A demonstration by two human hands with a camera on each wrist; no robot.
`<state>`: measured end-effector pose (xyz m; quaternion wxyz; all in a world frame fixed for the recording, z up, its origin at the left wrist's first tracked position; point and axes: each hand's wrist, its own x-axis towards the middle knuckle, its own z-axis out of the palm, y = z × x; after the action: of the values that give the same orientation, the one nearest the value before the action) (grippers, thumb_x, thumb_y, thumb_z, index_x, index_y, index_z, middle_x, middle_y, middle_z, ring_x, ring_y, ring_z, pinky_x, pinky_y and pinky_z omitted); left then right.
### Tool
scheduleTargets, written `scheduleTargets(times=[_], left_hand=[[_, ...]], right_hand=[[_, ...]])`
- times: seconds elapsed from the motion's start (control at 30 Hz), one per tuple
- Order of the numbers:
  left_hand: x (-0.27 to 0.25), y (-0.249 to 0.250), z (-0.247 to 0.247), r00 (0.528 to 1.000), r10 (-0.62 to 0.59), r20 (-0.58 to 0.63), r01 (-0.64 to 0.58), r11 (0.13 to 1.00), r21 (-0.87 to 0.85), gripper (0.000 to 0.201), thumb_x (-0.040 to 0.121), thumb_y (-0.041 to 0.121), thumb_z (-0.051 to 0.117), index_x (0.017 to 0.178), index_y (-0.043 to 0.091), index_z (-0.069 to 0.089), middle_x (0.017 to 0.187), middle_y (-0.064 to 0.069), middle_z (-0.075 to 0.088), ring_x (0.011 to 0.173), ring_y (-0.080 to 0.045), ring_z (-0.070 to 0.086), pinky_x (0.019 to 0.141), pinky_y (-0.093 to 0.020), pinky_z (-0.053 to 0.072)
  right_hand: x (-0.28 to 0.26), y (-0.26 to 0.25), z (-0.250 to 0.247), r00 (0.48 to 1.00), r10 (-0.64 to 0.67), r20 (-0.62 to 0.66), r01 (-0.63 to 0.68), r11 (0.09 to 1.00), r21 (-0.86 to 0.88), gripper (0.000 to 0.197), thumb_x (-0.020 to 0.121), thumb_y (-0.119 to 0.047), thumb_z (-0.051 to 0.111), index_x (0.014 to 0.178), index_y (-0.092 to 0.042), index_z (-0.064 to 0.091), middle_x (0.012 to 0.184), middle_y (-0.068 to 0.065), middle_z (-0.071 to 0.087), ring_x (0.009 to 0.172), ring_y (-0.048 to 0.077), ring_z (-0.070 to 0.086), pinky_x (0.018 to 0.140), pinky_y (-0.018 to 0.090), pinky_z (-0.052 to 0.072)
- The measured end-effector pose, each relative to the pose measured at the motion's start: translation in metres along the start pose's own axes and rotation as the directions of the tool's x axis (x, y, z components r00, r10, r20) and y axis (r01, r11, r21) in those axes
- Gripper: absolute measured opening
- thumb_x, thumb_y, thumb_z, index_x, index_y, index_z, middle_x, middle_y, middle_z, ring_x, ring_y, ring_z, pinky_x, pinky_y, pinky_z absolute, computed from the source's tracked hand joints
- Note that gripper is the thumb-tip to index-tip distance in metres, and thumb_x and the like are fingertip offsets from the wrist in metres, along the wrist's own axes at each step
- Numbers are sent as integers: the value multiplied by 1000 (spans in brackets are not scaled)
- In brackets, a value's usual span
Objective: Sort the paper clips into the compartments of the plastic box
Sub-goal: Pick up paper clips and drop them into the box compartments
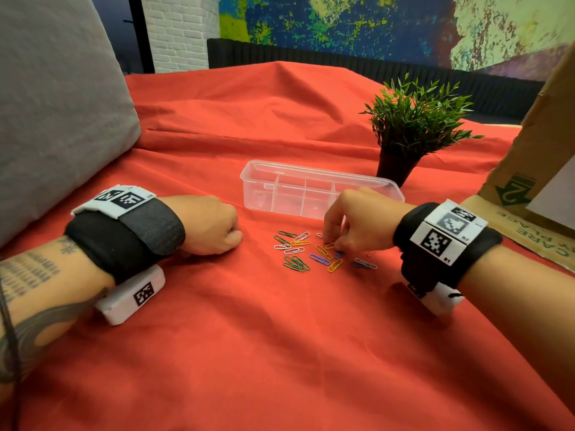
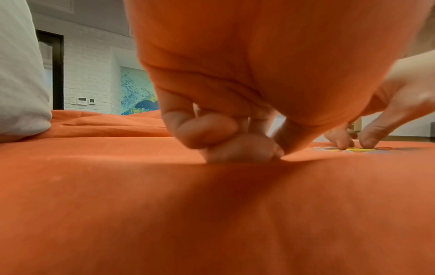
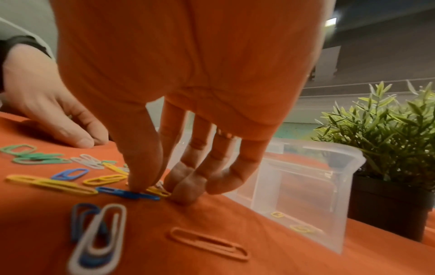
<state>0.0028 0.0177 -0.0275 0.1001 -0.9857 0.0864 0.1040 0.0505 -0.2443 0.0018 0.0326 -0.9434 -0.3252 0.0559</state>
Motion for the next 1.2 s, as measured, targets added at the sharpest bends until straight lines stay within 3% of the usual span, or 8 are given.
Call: scheduleTargets(times=[0.13,0.5,0.6,0.7,0.87,0.93,1.03,1.2], left_hand=[[1,0,1,1000,-6,8,6,1000,-7,47,104,41,40,82,8,67,83,-14,80,76,-33,66,78,-35,54],[-1,0,2,1000,-1,-1,1,1000,-13,45,104,40,41,72,13,59,82,-13,80,75,-32,65,78,-35,54],[-2,-1,2,1000,1,-3,-1,1000,-9,45,103,40,41,74,13,61,83,-14,79,77,-33,66,80,-36,57],[-2,-2,2,1000,4,-1,-4,1000,-9,45,103,41,41,75,12,62,83,-14,79,79,-34,70,82,-37,59],[-2,-2,2,1000,2,0,-2,1000,-15,45,102,42,41,76,13,61,86,-13,80,82,-34,72,82,-38,59],[-2,-2,2,1000,3,0,-3,1000,-13,45,102,43,40,74,14,60,86,-13,80,83,-35,73,82,-38,60],[-3,-1,1,1000,4,3,-4,1000,-8,45,102,43,40,73,14,59,86,-13,81,84,-35,74,83,-38,60],[-4,0,1,1000,1,-2,-1,1000,-11,46,103,42,40,84,9,67,91,-15,81,85,-35,73,82,-36,58]], right_hand=[[4,-3,2,1000,15,6,-15,1000,-14,17,72,-15,72,81,-27,78,65,-11,67,68,5,63,73,32,59],[2,-6,8,1000,-13,14,14,995,-100,8,69,-19,67,75,-25,65,76,-5,68,77,23,64,70,33,58],[0,5,-2,994,-6,-108,3,1000,-24,2,68,-23,65,69,-24,64,64,-9,62,65,15,58,63,27,51],[-6,21,-19,962,9,-274,13,997,79,3,69,-18,66,69,-20,68,64,-5,66,64,18,62,67,33,55],[-9,60,-41,840,171,-515,-58,972,228,13,75,-9,72,82,-20,73,68,-2,70,64,17,64,61,19,44],[-7,72,-42,809,215,-547,-94,966,240,15,74,-8,72,82,-20,74,68,1,72,64,18,65,61,16,42],[-1,79,-38,822,240,-517,-148,966,212,17,76,-9,71,75,-25,75,66,0,70,63,14,64,59,13,40],[13,79,-29,832,264,-487,-212,964,160,12,79,-15,71,75,-23,78,75,2,72,76,23,67,75,28,54]])
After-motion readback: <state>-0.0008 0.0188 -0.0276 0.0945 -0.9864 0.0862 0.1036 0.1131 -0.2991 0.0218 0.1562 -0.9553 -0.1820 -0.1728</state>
